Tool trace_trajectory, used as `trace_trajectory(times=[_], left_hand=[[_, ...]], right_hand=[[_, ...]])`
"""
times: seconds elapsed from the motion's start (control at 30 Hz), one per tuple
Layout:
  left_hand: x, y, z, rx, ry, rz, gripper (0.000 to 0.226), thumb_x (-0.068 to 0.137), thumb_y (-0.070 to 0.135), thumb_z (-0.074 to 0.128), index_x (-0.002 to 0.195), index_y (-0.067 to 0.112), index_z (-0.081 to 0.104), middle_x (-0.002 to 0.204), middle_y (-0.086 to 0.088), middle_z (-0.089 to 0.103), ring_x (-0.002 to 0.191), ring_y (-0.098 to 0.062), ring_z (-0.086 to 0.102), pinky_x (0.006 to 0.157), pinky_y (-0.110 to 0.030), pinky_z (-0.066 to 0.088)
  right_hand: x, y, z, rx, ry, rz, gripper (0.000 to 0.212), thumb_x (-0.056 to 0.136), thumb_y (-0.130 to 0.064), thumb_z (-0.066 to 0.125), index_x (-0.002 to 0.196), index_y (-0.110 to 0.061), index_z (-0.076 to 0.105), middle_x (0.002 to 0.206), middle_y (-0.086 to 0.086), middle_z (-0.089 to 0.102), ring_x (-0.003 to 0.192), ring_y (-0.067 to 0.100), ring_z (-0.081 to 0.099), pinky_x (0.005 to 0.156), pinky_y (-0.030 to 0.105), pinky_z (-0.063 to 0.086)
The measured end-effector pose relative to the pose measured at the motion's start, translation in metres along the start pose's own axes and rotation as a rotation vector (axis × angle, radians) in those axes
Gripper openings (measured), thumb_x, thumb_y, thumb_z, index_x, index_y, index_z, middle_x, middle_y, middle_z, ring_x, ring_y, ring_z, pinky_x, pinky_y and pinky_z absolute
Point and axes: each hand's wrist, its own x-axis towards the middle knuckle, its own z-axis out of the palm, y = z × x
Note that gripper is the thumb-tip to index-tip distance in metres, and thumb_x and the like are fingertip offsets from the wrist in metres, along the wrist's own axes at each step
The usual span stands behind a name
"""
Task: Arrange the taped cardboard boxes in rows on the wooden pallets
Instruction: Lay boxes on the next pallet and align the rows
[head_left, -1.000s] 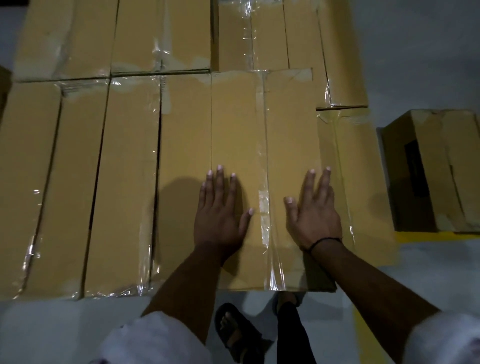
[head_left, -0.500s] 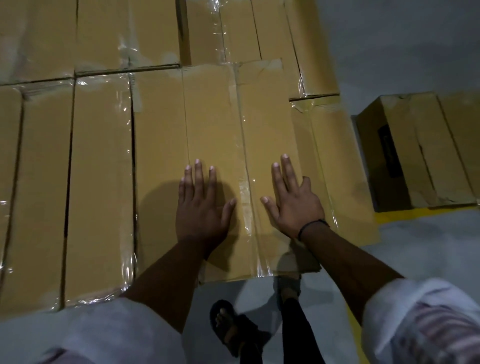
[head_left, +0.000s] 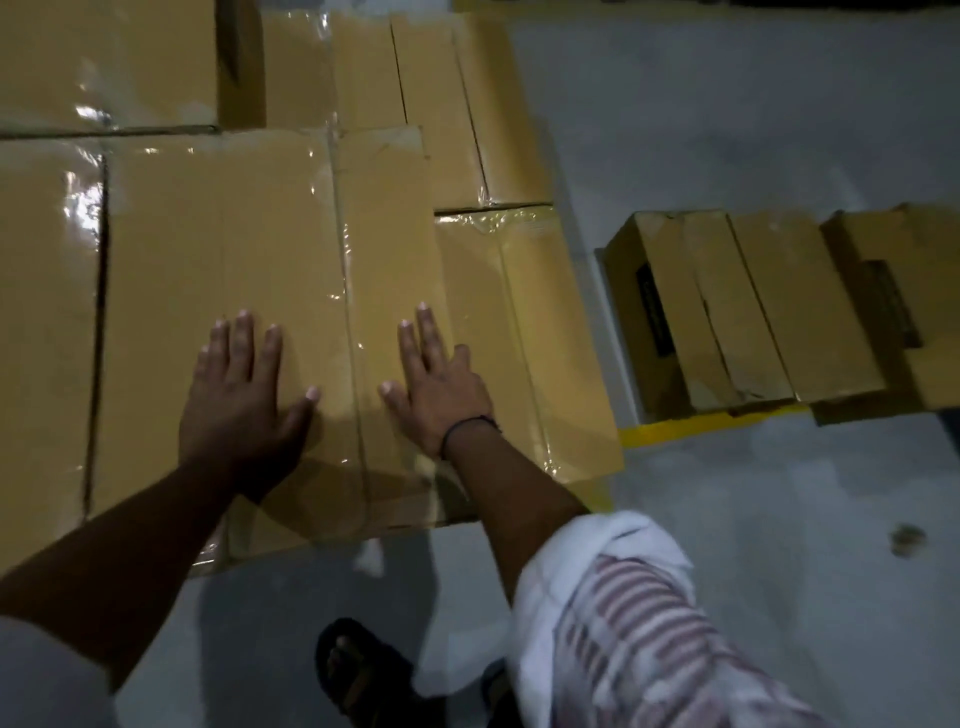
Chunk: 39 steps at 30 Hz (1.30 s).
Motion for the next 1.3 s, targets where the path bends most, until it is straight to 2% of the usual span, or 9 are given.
trace_trajectory(times=[0.07, 0.13, 0.2, 0.3, 0.43, 0.73, 0.93, 1.17, 1.3], left_hand=[[0.001, 0.013, -0.015, -0.003, -0.056, -0.077, 0.093, 0.090, 0.073, 0.029, 0.157, 0.009, 0.032, 0.166, -0.023, 0.021, 0.153, -0.044, 0.017, 0.121, -0.057, 0.019], [-0.002, 0.044, -0.041, -0.021, -0.043, -0.131, 0.087, 0.090, 0.072, 0.028, 0.141, 0.004, 0.047, 0.150, -0.026, 0.042, 0.143, -0.048, 0.030, 0.116, -0.062, 0.026], [-0.018, 0.091, -0.068, -0.042, -0.054, -0.142, 0.084, 0.092, 0.070, 0.026, 0.140, 0.004, 0.049, 0.148, -0.024, 0.046, 0.143, -0.047, 0.030, 0.117, -0.062, 0.024], [-0.039, 0.164, -0.101, -0.067, -0.063, -0.057, 0.082, 0.094, 0.069, 0.026, 0.148, 0.010, 0.046, 0.153, -0.019, 0.045, 0.147, -0.044, 0.027, 0.120, -0.060, 0.022], [-0.065, 0.268, -0.149, -0.163, -0.080, 0.035, 0.077, 0.099, 0.071, 0.029, 0.155, 0.019, 0.036, 0.165, -0.011, 0.031, 0.156, -0.034, 0.013, 0.126, -0.053, 0.008], [-0.084, 0.431, -0.196, -0.293, -0.093, 0.164, 0.073, 0.100, 0.069, 0.036, 0.157, 0.023, 0.036, 0.168, -0.010, 0.024, 0.157, -0.033, 0.009, 0.127, -0.052, 0.008], [-0.050, 0.533, -0.190, -0.320, -0.202, 0.258, 0.074, 0.099, 0.072, 0.033, 0.157, 0.026, 0.033, 0.170, -0.009, 0.018, 0.157, -0.033, 0.008, 0.126, -0.051, 0.009], [0.021, 0.641, -0.153, -0.346, -0.313, 0.317, 0.075, 0.100, 0.070, 0.036, 0.159, 0.024, 0.030, 0.169, -0.010, 0.018, 0.156, -0.037, 0.010, 0.125, -0.052, 0.011], [0.065, 0.684, -0.143, -0.339, -0.402, 0.262, 0.077, 0.099, 0.071, 0.035, 0.159, 0.023, 0.029, 0.168, -0.011, 0.021, 0.154, -0.040, 0.018, 0.124, -0.053, 0.017]], right_hand=[[-0.019, 0.003, -0.005, 0.034, -0.069, -0.029, 0.078, 0.100, -0.061, 0.034, 0.162, -0.024, 0.002, 0.167, -0.003, -0.023, 0.146, 0.043, 0.017, 0.107, 0.056, 0.037], [-0.053, 0.013, -0.018, 0.035, -0.076, -0.024, 0.078, 0.099, -0.060, 0.039, 0.161, -0.021, 0.011, 0.169, 0.003, -0.015, 0.151, 0.040, 0.011, 0.111, 0.060, 0.029], [-0.098, 0.033, -0.039, 0.028, -0.062, 0.018, 0.080, 0.098, -0.060, 0.043, 0.160, -0.020, 0.015, 0.170, 0.008, -0.009, 0.151, 0.040, 0.011, 0.111, 0.060, 0.029], [-0.159, 0.083, -0.091, 0.097, -0.060, 0.096, 0.078, 0.099, -0.059, 0.042, 0.161, -0.022, 0.013, 0.169, 0.006, -0.013, 0.154, 0.037, 0.001, 0.117, 0.059, 0.021], [-0.228, 0.165, -0.168, 0.076, -0.011, 0.184, 0.077, 0.102, -0.061, 0.033, 0.163, -0.023, 0.004, 0.167, 0.006, -0.023, 0.155, 0.035, -0.009, 0.121, 0.056, 0.014], [-0.335, 0.303, -0.262, 0.189, 0.132, 0.345, 0.077, 0.101, -0.066, 0.029, 0.163, -0.026, 0.006, 0.170, 0.005, -0.011, 0.155, 0.032, -0.005, 0.121, 0.058, 0.016], [-0.348, 0.379, -0.293, 0.278, 0.224, 0.306, 0.066, 0.104, -0.059, 0.035, 0.161, -0.030, 0.020, 0.171, -0.004, 0.002, 0.155, 0.024, 0.004, 0.121, 0.053, 0.016], [-0.317, 0.486, -0.319, 0.286, 0.219, 0.358, 0.063, 0.103, -0.055, 0.040, 0.159, -0.027, 0.028, 0.168, 0.000, 0.018, 0.151, 0.025, 0.017, 0.119, 0.049, 0.023], [-0.297, 0.541, -0.334, 0.359, 0.189, 0.427, 0.063, 0.103, -0.057, 0.040, 0.158, -0.026, 0.031, 0.166, 0.001, 0.025, 0.150, 0.024, 0.021, 0.120, 0.048, 0.025]])
